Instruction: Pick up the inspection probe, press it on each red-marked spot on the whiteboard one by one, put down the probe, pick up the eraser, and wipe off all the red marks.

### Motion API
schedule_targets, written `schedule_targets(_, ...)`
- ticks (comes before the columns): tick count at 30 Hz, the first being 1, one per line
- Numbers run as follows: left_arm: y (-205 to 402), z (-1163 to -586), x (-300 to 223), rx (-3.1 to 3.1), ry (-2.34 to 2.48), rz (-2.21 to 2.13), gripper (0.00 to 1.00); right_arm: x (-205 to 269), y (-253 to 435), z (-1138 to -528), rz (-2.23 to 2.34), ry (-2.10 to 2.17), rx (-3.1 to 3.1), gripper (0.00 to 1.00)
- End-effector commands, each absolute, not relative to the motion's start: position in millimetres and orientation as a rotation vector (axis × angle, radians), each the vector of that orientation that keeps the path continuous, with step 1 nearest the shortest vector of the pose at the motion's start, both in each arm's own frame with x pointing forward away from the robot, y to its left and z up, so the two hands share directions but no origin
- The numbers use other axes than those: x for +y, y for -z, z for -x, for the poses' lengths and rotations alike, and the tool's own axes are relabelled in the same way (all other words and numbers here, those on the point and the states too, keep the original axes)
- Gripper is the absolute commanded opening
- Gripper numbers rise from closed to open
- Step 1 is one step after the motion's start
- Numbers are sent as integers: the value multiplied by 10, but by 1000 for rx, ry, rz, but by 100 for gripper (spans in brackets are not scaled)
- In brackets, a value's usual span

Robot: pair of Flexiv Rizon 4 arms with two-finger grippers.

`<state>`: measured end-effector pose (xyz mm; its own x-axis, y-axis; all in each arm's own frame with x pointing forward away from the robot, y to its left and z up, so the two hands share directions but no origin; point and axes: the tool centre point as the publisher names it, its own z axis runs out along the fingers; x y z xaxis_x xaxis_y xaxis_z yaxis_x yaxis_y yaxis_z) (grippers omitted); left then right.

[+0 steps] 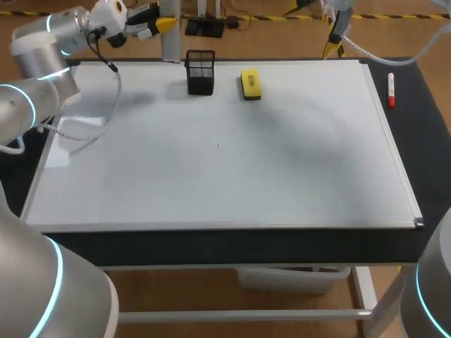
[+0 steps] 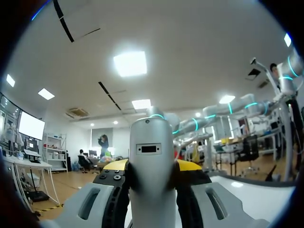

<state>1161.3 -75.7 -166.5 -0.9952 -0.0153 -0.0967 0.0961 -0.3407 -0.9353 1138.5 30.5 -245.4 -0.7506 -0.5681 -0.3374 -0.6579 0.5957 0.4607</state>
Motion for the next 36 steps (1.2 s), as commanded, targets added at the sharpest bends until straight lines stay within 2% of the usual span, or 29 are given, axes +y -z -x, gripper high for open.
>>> schedule_targets(1,1672,-11742,-872,1817,2618,-401,0,296,2440,-11378,1036,-858,2667,100)
schedule_targets(36,1755,-11871,-1304,1747,2765,-639,0,296,2440,-11378,1036,-858,2667,100)
